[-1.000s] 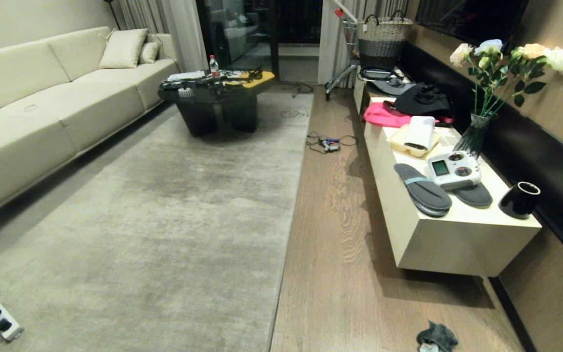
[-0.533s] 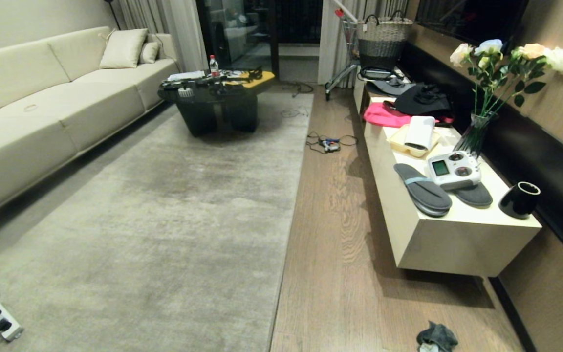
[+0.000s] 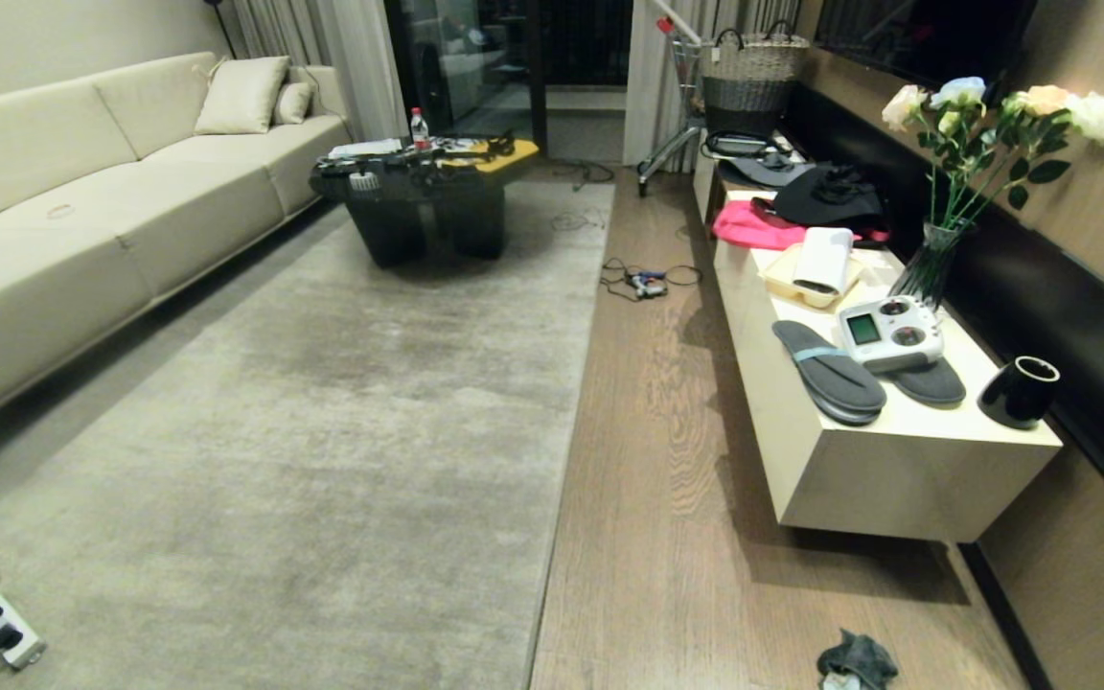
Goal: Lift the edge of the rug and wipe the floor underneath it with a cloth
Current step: Pick up the rag
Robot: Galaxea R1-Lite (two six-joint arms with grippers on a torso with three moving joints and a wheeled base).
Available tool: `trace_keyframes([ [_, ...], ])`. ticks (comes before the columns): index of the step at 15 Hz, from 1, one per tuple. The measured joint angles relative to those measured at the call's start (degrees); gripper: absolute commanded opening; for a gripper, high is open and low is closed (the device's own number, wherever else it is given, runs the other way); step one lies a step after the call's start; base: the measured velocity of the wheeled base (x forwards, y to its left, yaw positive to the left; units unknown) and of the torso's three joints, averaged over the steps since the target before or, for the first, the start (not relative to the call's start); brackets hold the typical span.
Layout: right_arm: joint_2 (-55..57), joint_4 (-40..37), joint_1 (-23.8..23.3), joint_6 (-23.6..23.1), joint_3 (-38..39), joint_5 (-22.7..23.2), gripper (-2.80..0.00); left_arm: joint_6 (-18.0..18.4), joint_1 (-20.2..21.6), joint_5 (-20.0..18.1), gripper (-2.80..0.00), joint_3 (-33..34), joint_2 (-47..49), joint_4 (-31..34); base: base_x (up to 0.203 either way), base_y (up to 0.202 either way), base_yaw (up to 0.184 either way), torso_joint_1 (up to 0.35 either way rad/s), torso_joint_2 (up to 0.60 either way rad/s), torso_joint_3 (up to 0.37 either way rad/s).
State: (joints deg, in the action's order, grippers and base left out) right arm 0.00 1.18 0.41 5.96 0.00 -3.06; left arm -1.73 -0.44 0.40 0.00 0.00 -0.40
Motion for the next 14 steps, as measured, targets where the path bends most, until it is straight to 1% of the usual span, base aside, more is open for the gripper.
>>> trace_keyframes([
  [14,0.0,0.0,0.0,0.0,0.0,0.0,-2.8,0.0,0.0,0.0,-2.8,0.0,0.0,0.0,0.0,0.0,0.0,0.0,0.0,0.0],
])
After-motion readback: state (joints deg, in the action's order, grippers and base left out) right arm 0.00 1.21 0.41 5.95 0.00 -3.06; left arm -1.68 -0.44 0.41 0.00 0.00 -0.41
